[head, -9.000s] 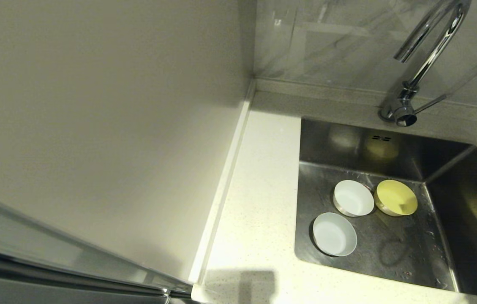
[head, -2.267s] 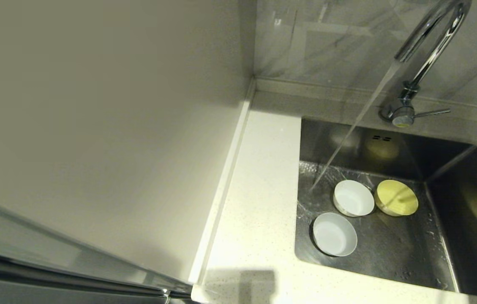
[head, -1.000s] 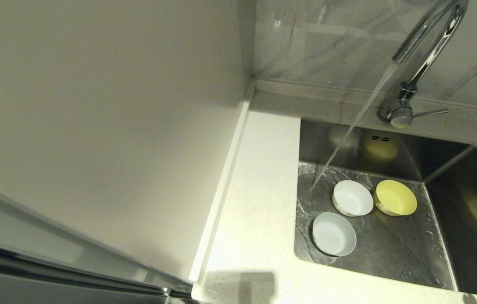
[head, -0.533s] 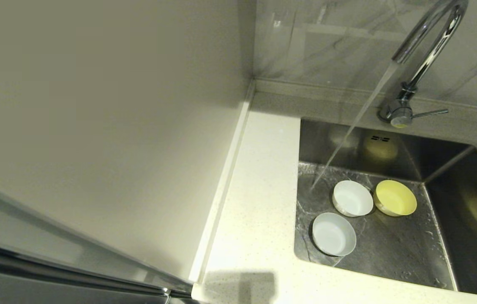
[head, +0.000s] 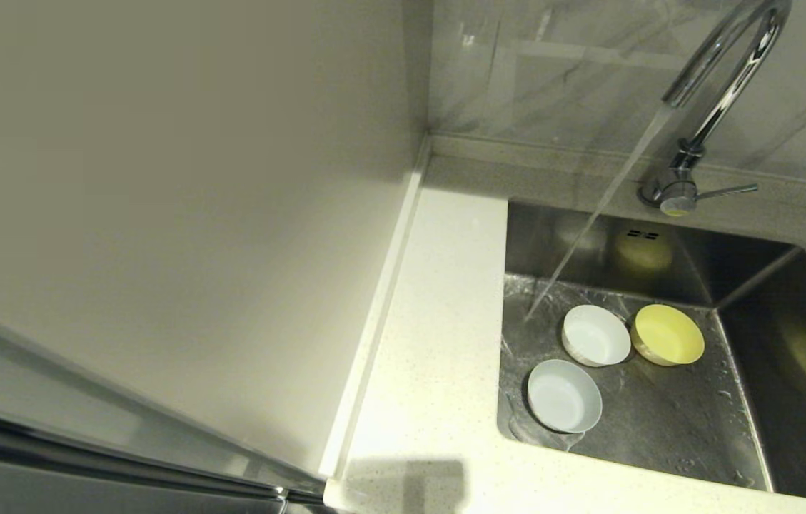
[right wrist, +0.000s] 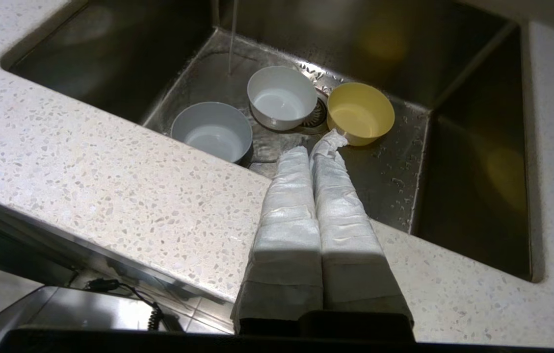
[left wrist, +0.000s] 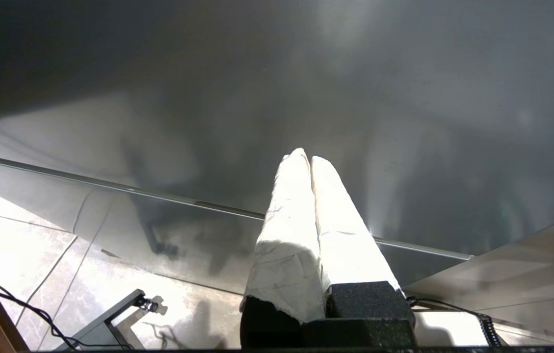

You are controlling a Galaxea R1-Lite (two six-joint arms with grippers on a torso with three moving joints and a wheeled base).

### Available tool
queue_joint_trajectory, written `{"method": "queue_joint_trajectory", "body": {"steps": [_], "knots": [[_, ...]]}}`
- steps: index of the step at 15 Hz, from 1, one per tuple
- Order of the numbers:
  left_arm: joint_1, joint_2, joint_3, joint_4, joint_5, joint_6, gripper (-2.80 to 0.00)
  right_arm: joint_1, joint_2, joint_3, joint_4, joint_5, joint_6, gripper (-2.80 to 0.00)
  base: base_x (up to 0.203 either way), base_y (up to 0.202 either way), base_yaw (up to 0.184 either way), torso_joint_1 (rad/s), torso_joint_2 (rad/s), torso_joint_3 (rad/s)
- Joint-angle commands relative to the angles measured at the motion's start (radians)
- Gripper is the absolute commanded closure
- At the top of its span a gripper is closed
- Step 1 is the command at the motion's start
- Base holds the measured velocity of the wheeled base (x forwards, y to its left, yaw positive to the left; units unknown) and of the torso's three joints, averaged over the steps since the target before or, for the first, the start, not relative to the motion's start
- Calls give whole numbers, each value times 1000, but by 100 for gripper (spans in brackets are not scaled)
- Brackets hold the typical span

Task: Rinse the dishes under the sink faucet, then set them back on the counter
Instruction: Wait for the water to rinse the bowl

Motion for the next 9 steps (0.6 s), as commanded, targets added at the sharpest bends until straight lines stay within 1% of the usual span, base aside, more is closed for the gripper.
{"method": "queue_joint_trajectory", "body": {"steps": [1,2,5,8,9], "knots": [[-1,-3,0,-1,1,-1,0,0,4,1,3,1,12,0,0,0,0,0,0,0],[0,-3,0,-1,0,-1,0,0,4,0,5,1,15,0,0,0,0,0,0,0],[0,-3,0,-1,0,-1,0,0,4,-11,76,-1,45,0,0,0,0,0,0,0],[0,-3,0,-1,1,-1,0,0,4,-11,81,-15,82,0,0,0,0,0,0,0],[0,-3,0,-1,1,-1,0,0,4,-8,72,-16,79,0,0,0,0,0,0,0]]}}
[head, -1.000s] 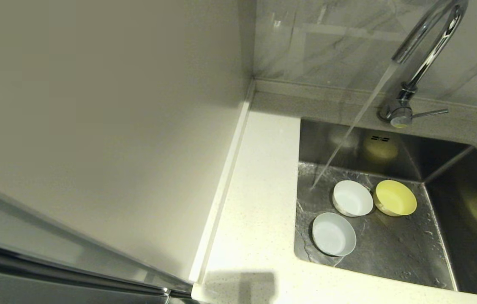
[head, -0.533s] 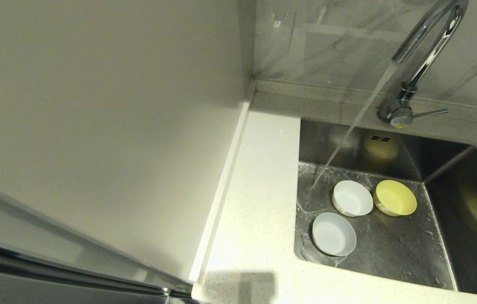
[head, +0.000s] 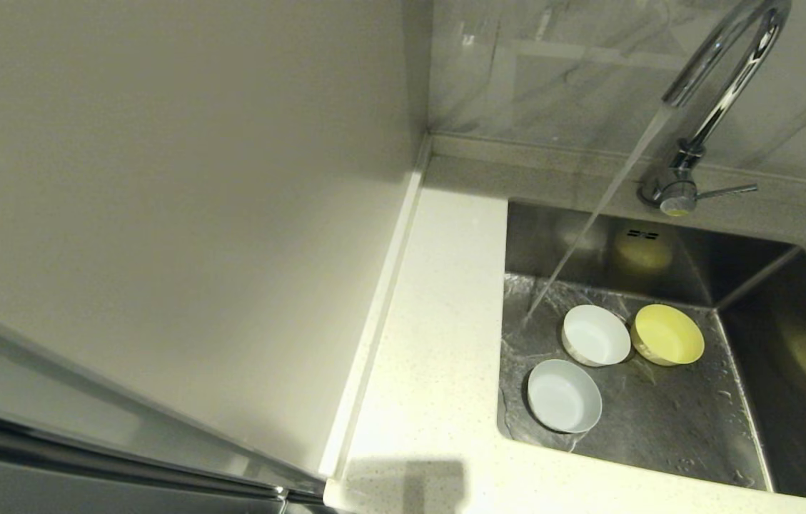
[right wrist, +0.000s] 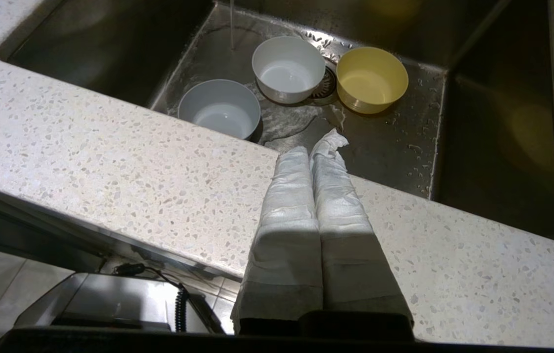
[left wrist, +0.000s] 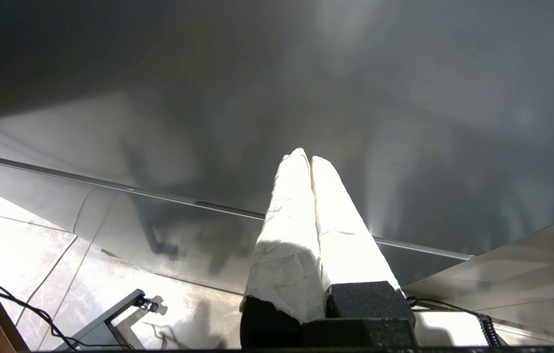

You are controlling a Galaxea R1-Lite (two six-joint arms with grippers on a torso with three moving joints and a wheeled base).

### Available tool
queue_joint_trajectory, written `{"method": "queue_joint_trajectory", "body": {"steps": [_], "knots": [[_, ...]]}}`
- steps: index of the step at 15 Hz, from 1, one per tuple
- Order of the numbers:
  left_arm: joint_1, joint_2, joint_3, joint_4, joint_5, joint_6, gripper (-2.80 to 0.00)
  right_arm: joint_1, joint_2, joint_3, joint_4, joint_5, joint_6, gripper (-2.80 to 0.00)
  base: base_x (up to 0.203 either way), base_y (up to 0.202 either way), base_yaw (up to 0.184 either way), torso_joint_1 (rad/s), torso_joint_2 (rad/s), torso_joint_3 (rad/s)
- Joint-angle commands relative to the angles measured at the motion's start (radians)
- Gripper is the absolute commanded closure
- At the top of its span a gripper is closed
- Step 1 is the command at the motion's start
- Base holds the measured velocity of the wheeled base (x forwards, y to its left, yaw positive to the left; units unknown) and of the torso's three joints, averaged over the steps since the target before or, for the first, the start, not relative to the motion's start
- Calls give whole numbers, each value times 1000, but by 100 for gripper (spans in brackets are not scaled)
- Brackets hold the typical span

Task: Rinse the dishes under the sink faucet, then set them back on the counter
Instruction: Wait for the water to rinse the bowl

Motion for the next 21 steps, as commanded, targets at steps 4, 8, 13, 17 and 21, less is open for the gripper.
{"method": "queue_joint_trajectory", "body": {"steps": [4,8,13,17,21], "knots": [[0,-3,0,0,2,-1,0,0,4,4,-6,0,16,0,0,0,0,0,0,0],[-1,-3,0,0,0,-1,0,0,4,4,-6,-2,16,0,0,0,0,0,0,0],[-1,-3,0,0,0,-1,0,0,4,4,-6,-1,17,0,0,0,0,0,0,0],[0,-3,0,0,2,-1,0,0,4,4,-6,-2,18,0,0,0,0,0,0,0],[0,-3,0,0,2,-1,0,0,4,4,-6,-2,18,0,0,0,0,0,0,0]]}}
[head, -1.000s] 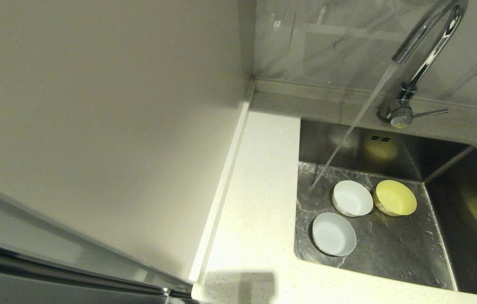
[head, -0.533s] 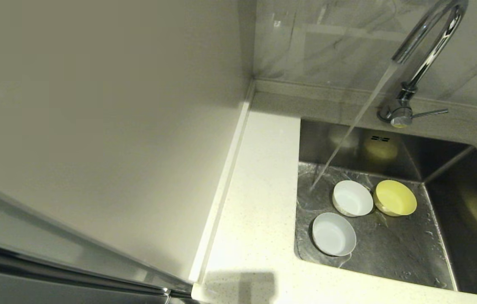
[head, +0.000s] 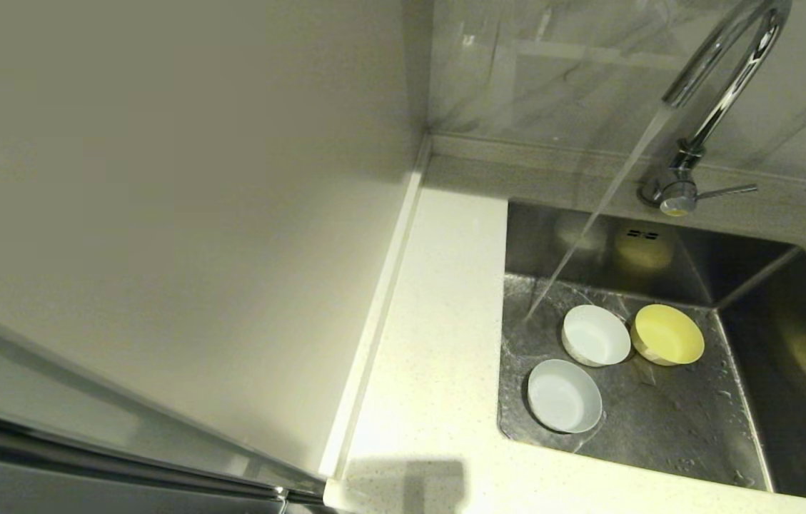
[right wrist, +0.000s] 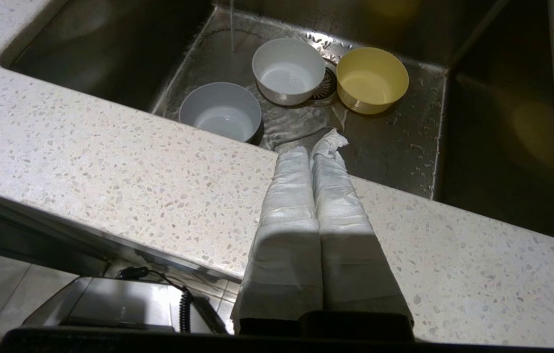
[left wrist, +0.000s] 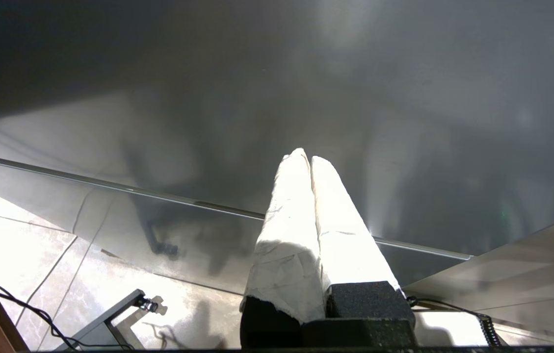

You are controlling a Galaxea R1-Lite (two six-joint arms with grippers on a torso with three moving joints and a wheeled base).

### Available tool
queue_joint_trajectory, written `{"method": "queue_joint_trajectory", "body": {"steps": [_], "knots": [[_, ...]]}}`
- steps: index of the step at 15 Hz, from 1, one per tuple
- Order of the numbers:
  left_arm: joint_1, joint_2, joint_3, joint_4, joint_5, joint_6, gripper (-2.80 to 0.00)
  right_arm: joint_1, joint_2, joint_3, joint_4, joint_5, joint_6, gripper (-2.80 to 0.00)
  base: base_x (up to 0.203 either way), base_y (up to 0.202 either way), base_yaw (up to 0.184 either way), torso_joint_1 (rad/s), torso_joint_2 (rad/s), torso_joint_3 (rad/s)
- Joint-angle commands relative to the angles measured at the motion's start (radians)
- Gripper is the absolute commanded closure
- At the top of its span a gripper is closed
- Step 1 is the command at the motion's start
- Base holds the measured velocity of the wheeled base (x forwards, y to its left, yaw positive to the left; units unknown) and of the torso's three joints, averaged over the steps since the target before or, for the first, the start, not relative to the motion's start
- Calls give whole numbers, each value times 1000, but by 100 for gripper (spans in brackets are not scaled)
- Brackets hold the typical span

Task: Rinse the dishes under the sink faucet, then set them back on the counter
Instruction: Wait for the water to rinse the bowl, then turn off the faucet

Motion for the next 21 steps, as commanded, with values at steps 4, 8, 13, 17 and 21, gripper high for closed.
{"method": "queue_joint_trajectory", "body": {"steps": [4,8,13,17,21], "knots": [[0,-3,0,0,0,-1,0,0,2,0,0,2,-1,0,0,0,0,0,0,0],[0,-3,0,0,0,-1,0,0,2,0,0,0,-1,0,0,0,0,0,0,0],[0,-3,0,0,0,-1,0,0,2,0,0,0,-1,0,0,0,0,0,0,0],[-1,-3,0,0,0,-1,0,0,2,0,0,0,-1,0,0,0,0,0,0,0],[-1,-3,0,0,0,-1,0,0,2,0,0,0,-2,0,0,0,0,0,0,0]]}}
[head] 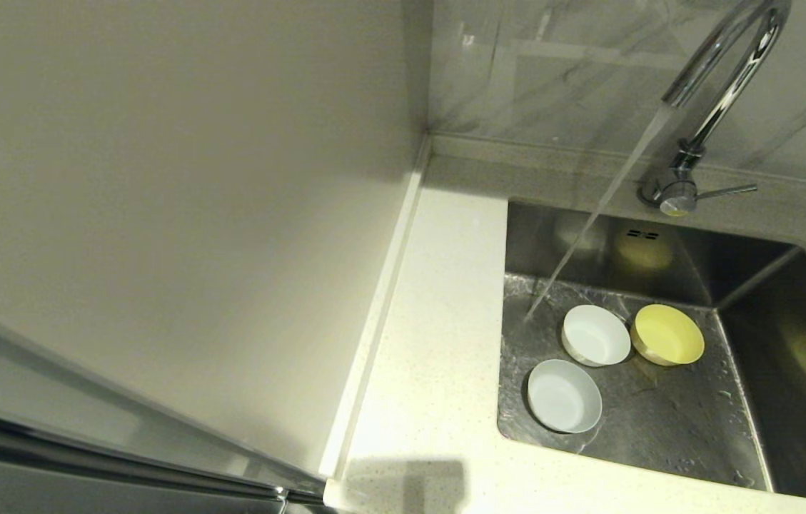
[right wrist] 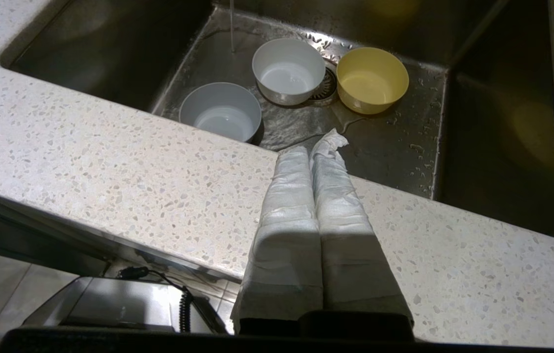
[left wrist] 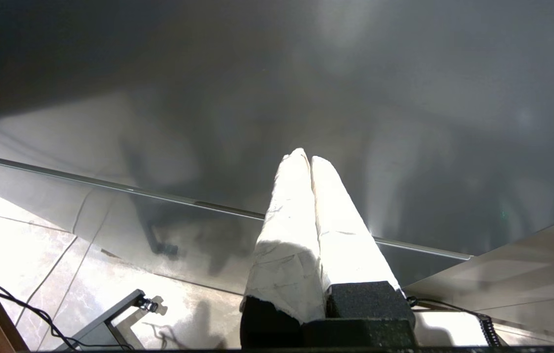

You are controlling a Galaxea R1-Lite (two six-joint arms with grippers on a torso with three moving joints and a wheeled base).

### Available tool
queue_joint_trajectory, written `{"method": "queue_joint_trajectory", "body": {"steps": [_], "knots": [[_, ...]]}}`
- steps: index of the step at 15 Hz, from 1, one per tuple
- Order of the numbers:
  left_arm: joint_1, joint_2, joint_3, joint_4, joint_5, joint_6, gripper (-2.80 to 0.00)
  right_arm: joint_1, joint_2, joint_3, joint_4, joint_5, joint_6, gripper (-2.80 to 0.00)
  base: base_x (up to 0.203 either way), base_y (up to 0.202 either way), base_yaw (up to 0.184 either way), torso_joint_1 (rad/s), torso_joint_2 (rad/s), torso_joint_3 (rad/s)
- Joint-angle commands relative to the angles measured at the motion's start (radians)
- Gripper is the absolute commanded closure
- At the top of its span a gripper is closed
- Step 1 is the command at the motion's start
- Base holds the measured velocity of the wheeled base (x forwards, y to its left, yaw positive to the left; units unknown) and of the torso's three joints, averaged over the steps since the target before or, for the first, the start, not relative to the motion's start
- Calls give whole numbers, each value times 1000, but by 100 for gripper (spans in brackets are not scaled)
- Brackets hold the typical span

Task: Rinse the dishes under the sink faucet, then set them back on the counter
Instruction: Turn off the faucet

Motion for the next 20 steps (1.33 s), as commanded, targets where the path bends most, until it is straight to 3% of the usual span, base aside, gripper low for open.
{"method": "queue_joint_trajectory", "body": {"steps": [1,5,8,10,13,15,17,20], "knots": [[-1,-3,0,0,0,-1,0,0,2,0,0,2,0,0,0,0,0,0,0,0],[0,-3,0,0,0,-1,0,0,51,-9,3,-2,-9,0,0,0,0,0,0,0],[0,-3,0,0,0,-1,0,0,244,-134,2,-54,23,0,0,0,0,0,0,0],[0,-3,0,0,0,-1,0,-2,441,-296,6,-87,134,0,0,0,0,0,0,0],[0,-3,0,0,1,0,0,-49,784,-678,84,-108,391,0,0,0,0,0,0,0],[0,-3,0,0,0,-1,0,-160,983,-896,223,-60,502,0,0,0,0,0,0,0],[0,-3,0,0,0,-1,0,-289,1145,-1033,345,57,564,0,0,0,0,0,0,0],[0,-3,0,0,0,-1,0,-356,1312,-1137,413,156,602,0,0,0,0,0,0,0]]}}
